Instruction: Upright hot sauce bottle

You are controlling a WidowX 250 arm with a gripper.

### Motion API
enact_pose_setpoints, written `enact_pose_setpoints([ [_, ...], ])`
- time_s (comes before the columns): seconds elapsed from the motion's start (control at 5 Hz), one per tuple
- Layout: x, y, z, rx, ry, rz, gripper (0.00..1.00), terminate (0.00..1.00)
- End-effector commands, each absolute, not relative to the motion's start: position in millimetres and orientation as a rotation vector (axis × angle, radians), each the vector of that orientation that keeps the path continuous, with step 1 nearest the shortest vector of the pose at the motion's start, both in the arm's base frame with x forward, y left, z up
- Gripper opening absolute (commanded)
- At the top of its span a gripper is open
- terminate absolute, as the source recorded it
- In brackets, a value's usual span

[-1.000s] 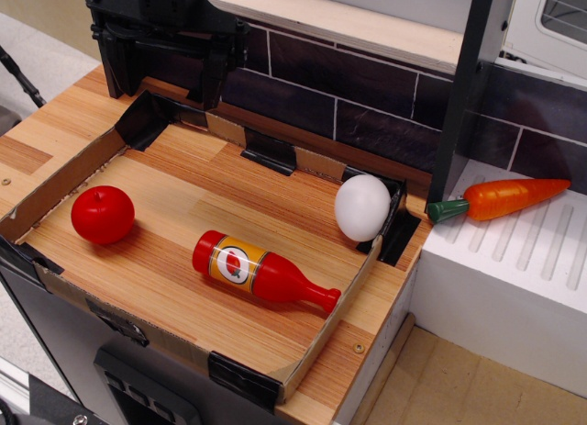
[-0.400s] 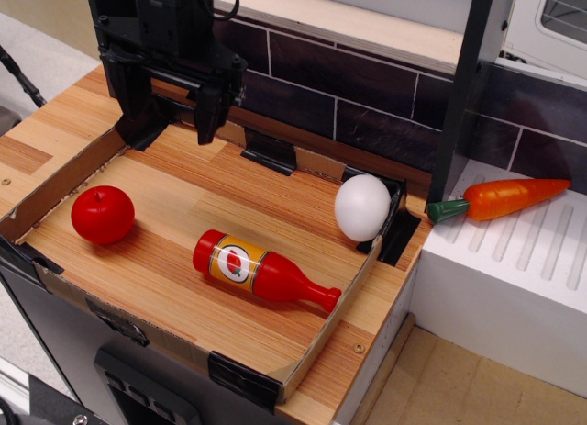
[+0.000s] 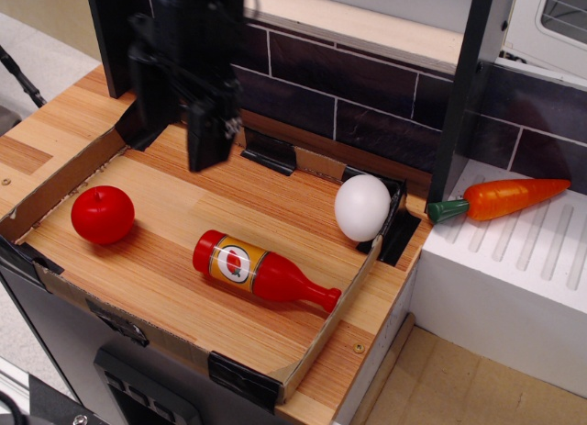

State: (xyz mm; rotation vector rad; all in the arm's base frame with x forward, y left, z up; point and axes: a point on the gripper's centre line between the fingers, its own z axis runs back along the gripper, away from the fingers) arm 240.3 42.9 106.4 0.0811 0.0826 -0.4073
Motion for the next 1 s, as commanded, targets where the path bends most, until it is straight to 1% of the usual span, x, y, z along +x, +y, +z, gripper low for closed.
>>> enact_pose_setpoints([
  [0.0,226.1,12.4,99.9,0.184,0.225,-0.886,1.00,0.00],
  [0.2,223.4,-2.7,85.6,0.227,0.213,-1.031,1.00,0.00],
  [0.4,222.0,-12.1,71.8,0.235,0.146,-1.145,1.00,0.00],
  [0.6,221.5,-20.3,61.5,0.190,0.145,-1.211,1.00,0.00],
  [0.8,224.2,-25.6,45.9,0.167,0.164,-1.238,1.00,0.00],
])
